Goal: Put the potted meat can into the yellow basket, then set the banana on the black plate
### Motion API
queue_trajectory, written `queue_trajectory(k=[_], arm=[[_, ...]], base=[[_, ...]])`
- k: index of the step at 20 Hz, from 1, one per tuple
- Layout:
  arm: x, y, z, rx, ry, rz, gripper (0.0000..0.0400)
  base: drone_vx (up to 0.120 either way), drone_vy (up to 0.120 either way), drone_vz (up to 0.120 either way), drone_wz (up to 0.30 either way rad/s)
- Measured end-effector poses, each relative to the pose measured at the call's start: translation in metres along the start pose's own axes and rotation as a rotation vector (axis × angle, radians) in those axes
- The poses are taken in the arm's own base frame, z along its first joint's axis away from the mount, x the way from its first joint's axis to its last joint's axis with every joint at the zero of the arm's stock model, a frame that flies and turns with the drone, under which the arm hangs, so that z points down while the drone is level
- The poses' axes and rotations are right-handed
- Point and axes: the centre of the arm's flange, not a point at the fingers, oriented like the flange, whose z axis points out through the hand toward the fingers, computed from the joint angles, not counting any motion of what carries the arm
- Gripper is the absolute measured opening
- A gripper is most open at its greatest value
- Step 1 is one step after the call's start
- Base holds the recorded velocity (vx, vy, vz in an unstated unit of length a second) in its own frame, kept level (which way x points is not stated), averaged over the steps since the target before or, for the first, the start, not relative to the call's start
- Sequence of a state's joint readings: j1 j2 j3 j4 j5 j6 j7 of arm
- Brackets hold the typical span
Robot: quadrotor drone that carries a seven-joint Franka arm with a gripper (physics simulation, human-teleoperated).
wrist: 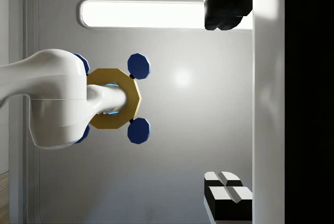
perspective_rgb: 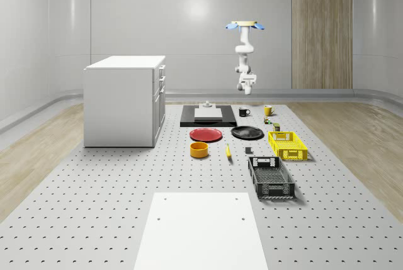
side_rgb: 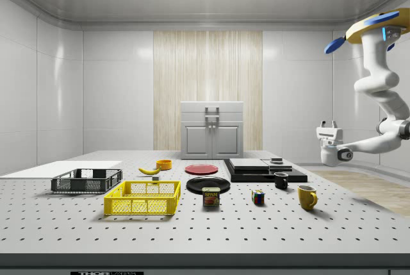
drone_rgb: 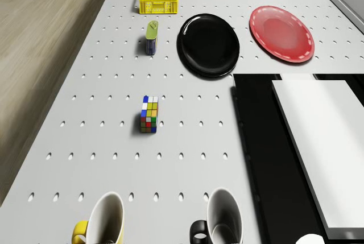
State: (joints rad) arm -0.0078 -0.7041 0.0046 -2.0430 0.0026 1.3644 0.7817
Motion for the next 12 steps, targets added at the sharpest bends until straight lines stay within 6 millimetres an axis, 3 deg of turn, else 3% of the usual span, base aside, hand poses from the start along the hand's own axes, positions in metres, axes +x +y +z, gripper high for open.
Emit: queue_trajectory(k=[12], arm=[[-0.0009, 0.0003, -0.0003, 0.004, 0.009, 0.0, 0.04]], base=[[0.12, 0.12, 0.0, 0.0]])
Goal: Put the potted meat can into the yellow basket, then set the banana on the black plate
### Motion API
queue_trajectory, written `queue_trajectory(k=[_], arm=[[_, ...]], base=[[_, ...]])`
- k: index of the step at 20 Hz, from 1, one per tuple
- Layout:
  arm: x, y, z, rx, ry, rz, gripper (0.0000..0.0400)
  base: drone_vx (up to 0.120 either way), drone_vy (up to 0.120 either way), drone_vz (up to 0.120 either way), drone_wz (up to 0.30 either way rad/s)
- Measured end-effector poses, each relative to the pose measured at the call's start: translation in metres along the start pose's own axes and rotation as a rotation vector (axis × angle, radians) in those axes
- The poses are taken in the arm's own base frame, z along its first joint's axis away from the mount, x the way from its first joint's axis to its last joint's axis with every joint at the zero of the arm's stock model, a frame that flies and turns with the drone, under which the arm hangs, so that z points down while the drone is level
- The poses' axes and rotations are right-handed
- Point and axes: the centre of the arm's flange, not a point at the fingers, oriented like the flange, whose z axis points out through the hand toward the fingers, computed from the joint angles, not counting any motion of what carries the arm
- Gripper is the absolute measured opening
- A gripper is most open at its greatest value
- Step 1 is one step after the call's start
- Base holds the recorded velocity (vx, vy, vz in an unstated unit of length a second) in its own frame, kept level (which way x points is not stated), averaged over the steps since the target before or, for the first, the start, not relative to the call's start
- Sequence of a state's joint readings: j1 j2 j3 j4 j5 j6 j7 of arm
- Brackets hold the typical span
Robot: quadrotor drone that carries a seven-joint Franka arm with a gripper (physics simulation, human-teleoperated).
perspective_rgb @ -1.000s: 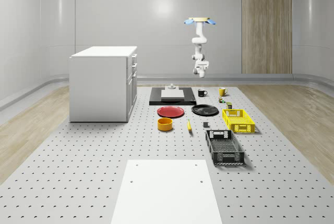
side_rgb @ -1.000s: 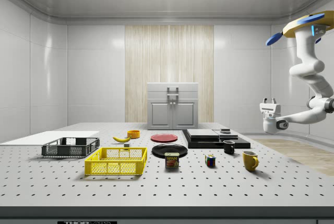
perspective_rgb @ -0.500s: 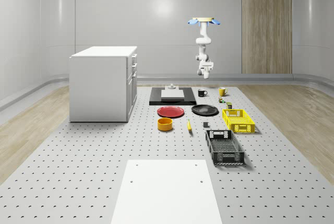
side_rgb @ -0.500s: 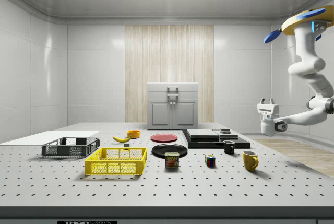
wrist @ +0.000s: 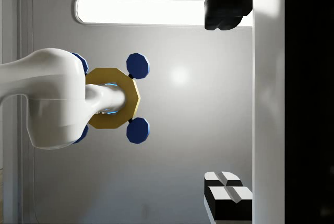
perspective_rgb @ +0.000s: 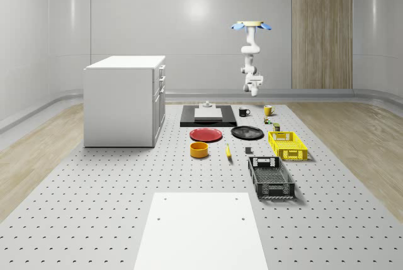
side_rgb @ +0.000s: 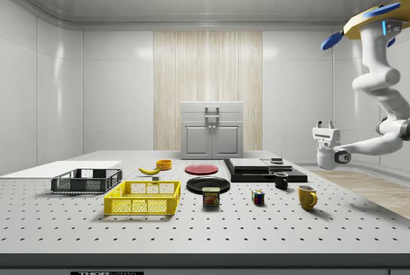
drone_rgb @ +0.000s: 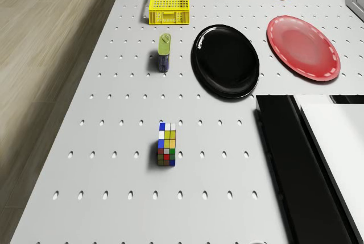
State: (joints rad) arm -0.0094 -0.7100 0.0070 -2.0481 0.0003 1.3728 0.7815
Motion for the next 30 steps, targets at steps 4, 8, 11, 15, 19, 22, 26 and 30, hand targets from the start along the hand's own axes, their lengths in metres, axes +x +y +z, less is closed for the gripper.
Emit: queue_trajectory(k=[4, 8, 11, 15, 19, 22, 26, 30], arm=[[-0.001, 0.0, 0.0, -0.001, 0.005, 0.0, 0.04], [-0.001, 0.0, 0.0, -0.005, 0.013, 0.0, 0.04], [-0.002, -0.001, 0.0, -0.011, 0.023, 0.0, 0.04], [-0.004, -0.003, 0.0, -0.028, 0.044, -0.001, 0.04], [-0.008, -0.006, 0.001, -0.064, 0.085, -0.001, 0.04], [-0.014, -0.011, 0.002, -0.114, 0.137, -0.002, 0.04], [-0.026, -0.023, 0.006, -0.235, 0.262, -0.004, 0.04], [-0.046, -0.042, 0.022, -0.464, 0.493, -0.008, 0.04]], base=[[0.12, 0.12, 0.0, 0.0], [0.12, 0.12, 0.0, 0.0], [0.12, 0.0, 0.0, 0.0], [0.12, 0.0, 0.0, 0.0], [0.12, 0.0, 0.0, 0.0], [0.12, 0.0, 0.0, 0.0], [0.12, 0.0, 0.0, 0.0], [0.12, 0.0, -0.1, 0.0]])
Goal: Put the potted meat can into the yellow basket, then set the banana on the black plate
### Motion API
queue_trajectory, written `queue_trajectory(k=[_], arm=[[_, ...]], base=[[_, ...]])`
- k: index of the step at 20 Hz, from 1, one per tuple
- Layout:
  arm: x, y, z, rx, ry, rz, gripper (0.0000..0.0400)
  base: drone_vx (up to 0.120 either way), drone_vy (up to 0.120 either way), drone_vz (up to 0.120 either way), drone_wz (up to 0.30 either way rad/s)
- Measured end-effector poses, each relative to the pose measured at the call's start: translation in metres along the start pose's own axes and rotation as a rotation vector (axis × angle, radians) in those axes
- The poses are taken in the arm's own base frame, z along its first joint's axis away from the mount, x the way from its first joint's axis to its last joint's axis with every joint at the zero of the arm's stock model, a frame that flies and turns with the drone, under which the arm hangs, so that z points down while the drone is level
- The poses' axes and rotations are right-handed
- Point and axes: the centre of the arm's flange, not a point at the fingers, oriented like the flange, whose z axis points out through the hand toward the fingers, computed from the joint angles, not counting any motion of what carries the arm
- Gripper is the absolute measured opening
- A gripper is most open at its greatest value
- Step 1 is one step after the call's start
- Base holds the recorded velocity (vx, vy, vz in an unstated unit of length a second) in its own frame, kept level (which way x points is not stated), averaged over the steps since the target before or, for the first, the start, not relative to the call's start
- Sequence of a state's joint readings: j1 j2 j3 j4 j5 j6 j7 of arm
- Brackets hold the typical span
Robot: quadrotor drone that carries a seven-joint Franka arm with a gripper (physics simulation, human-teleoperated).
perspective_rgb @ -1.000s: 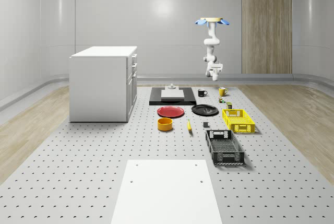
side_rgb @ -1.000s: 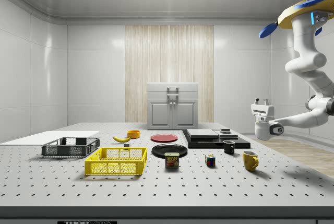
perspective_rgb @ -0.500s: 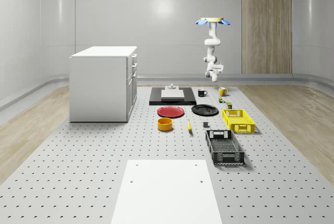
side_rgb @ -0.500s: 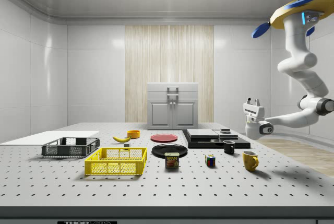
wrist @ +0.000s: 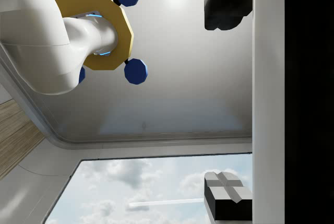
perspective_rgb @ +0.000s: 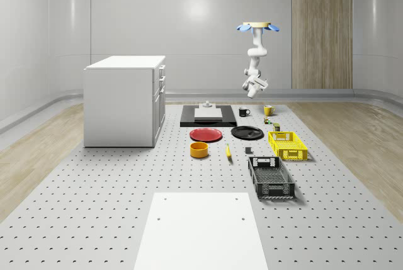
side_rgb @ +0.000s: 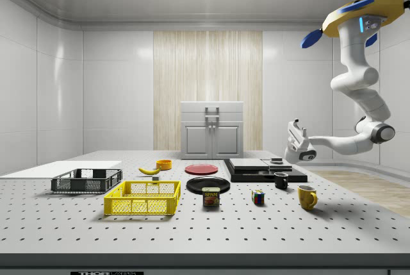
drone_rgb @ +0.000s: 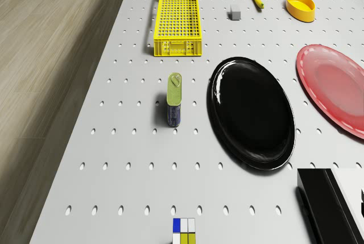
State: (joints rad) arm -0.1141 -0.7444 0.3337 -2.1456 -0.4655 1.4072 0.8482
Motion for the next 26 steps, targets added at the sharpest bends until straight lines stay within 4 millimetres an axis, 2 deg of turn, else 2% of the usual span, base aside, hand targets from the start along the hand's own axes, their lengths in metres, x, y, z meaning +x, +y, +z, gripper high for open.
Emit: queue_trajectory(k=[3, 5, 9, 13, 18, 26], arm=[[-0.027, -0.026, 0.008, -0.273, 0.274, -0.008, 0.04], [-0.046, -0.045, 0.025, -0.502, 0.502, -0.015, 0.04], [-0.07, -0.067, 0.082, -0.983, 0.981, -0.029, 0.04], [-0.068, -0.064, 0.132, -1.342, 1.338, -0.041, 0.04], [-0.059, -0.053, 0.161, -1.575, 1.572, -0.054, 0.04], [-0.051, -0.044, 0.174, -1.699, 1.7, -0.064, 0.04]], base=[[0.12, 0.0, -0.12, 0.0], [0.12, 0.0, -0.12, 0.0], [0.12, 0.0, -0.12, 0.0], [0.12, 0.0, -0.12, 0.0], [0.12, 0.0, -0.12, 0.0], [0.12, 0.0, -0.12, 0.0]])
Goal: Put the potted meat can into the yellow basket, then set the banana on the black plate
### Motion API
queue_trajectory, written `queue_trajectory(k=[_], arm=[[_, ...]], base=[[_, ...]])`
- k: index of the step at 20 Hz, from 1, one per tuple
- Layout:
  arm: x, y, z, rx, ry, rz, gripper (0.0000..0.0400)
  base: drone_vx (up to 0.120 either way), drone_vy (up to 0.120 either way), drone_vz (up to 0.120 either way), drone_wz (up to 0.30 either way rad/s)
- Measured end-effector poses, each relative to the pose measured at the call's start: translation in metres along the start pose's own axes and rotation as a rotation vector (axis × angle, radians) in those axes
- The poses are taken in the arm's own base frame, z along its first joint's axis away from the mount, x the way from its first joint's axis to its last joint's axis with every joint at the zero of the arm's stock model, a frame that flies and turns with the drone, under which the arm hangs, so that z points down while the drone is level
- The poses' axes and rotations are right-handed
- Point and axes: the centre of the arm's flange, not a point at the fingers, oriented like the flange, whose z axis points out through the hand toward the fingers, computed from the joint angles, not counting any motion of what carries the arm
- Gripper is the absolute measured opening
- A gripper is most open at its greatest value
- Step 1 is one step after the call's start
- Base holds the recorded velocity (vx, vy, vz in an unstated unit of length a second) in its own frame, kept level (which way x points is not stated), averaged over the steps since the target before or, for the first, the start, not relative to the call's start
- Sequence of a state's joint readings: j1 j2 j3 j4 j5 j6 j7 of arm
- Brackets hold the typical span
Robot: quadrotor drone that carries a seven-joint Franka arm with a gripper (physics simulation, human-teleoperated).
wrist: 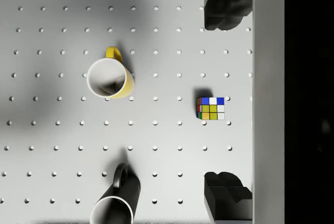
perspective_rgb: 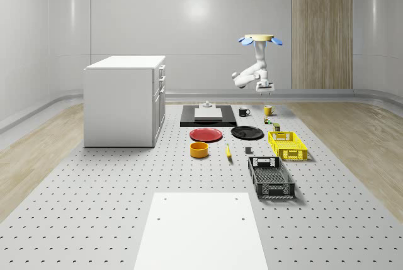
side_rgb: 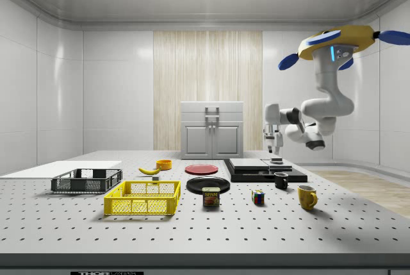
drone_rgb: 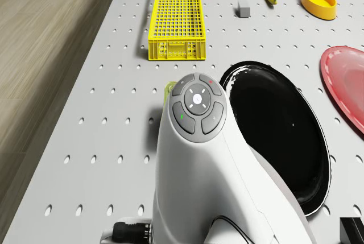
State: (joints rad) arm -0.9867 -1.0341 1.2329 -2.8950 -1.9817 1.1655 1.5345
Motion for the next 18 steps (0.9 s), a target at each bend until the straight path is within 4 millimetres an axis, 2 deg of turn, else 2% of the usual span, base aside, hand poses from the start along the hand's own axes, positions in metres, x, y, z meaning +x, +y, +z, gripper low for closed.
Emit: queue_trajectory(k=[12, 16, 18], arm=[[-0.0034, -0.0034, -0.0001, -0.033, 0.036, -0.001, 0.04], [-0.0037, -0.0036, -0.0001, -0.035, 0.038, -0.001, 0.04], [-0.0037, -0.0036, -0.0001, -0.036, 0.039, -0.001, 0.04]], base=[[0.12, 0.0, -0.12, 0.0], [0.12, 0.0, 0.0, 0.0], [0.12, 0.12, 0.0, 0.0]])
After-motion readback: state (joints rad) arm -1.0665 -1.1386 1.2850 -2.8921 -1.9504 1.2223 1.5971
